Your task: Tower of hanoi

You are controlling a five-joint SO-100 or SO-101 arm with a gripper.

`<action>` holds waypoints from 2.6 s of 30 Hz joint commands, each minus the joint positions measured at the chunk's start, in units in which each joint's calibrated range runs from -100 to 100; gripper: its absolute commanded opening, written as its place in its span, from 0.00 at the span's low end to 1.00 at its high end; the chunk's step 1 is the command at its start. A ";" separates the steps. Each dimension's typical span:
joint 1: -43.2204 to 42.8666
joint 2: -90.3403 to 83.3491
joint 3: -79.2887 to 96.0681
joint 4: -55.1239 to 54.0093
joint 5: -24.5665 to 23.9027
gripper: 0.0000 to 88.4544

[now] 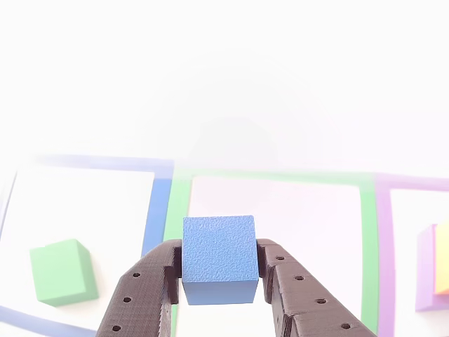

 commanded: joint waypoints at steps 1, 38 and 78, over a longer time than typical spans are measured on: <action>-2.09 -10.56 -13.32 24.40 0.59 0.01; -18.77 -6.04 -37.42 45.37 0.59 0.00; -15.61 22.79 3.40 -35.85 0.59 0.00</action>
